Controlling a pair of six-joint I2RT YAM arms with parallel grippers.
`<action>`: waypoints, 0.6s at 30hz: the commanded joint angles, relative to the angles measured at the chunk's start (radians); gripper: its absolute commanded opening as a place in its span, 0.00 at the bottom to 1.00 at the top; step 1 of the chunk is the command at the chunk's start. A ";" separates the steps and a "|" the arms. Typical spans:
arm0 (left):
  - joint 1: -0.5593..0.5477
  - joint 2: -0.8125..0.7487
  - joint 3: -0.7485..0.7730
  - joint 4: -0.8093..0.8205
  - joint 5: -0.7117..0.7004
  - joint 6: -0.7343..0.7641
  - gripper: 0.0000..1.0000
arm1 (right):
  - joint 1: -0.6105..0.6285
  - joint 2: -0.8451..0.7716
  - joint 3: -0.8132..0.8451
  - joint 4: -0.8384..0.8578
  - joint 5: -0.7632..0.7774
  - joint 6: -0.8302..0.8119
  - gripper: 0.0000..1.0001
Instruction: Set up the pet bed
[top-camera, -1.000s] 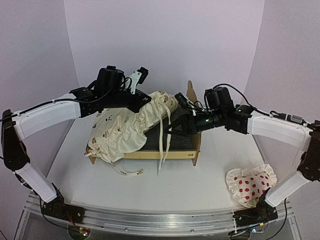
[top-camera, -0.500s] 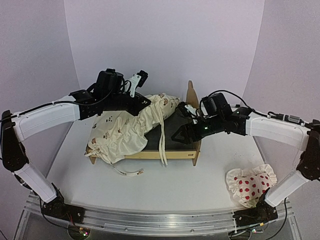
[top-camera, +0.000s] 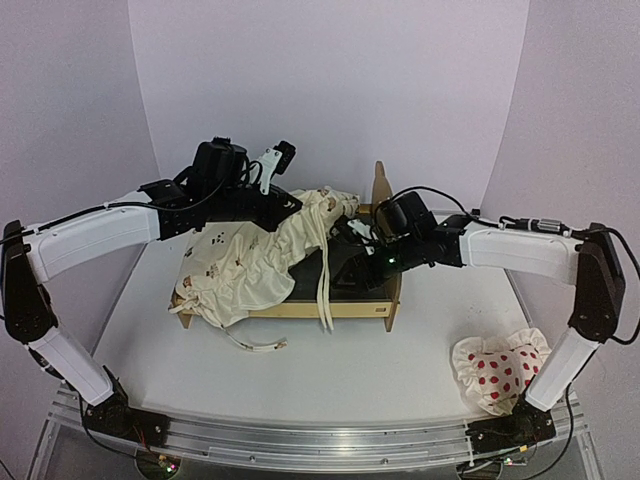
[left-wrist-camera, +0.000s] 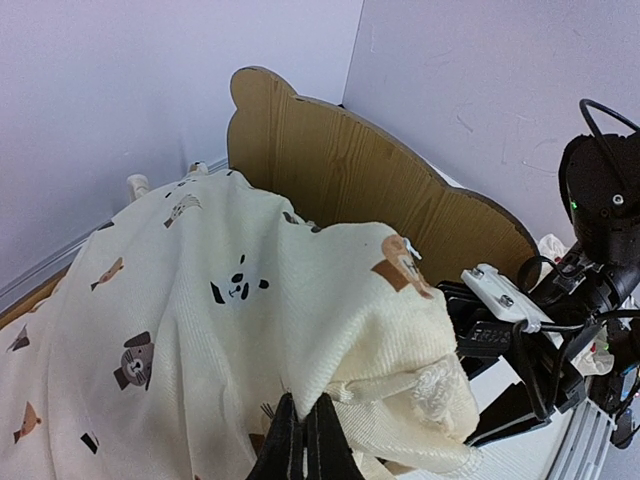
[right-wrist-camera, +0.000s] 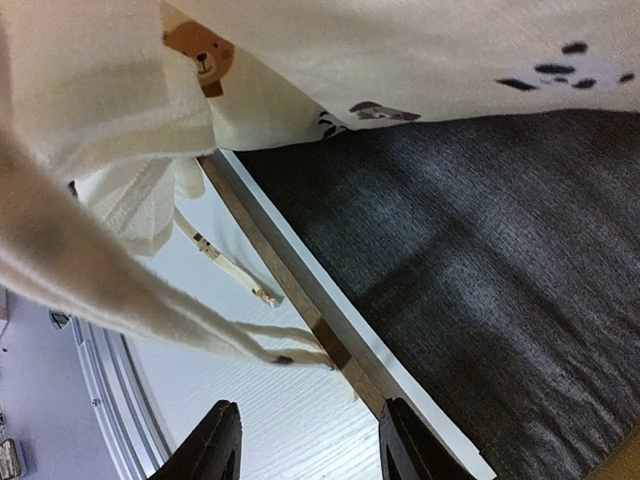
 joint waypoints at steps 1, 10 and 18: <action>0.012 -0.055 0.004 0.040 0.005 -0.003 0.00 | 0.019 0.029 0.052 0.068 -0.055 -0.031 0.48; 0.012 -0.057 0.006 0.037 0.002 -0.002 0.00 | 0.025 0.052 0.039 0.148 -0.039 -0.024 0.37; 0.011 -0.057 0.007 0.036 0.000 0.001 0.00 | 0.027 0.042 0.007 0.157 -0.013 -0.016 0.13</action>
